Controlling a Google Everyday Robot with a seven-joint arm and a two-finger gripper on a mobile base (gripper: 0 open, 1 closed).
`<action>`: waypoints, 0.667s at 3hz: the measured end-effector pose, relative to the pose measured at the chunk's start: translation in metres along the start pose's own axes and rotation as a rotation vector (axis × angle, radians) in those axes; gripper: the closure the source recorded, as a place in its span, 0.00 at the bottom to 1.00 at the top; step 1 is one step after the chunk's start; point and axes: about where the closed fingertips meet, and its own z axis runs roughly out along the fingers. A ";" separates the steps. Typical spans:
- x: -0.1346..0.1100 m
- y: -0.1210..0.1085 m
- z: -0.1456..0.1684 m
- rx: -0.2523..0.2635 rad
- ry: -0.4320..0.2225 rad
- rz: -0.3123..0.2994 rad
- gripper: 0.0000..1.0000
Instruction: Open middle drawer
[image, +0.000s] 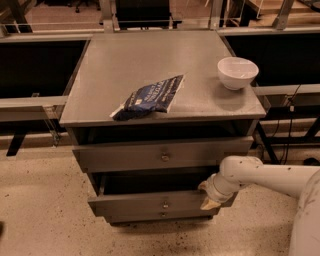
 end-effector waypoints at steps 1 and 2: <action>-0.001 0.000 0.000 0.000 0.000 0.000 0.37; -0.001 0.000 0.000 0.000 0.000 0.000 0.18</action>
Offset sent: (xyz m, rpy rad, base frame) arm 0.0002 0.0006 0.0004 0.0000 0.0000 0.0000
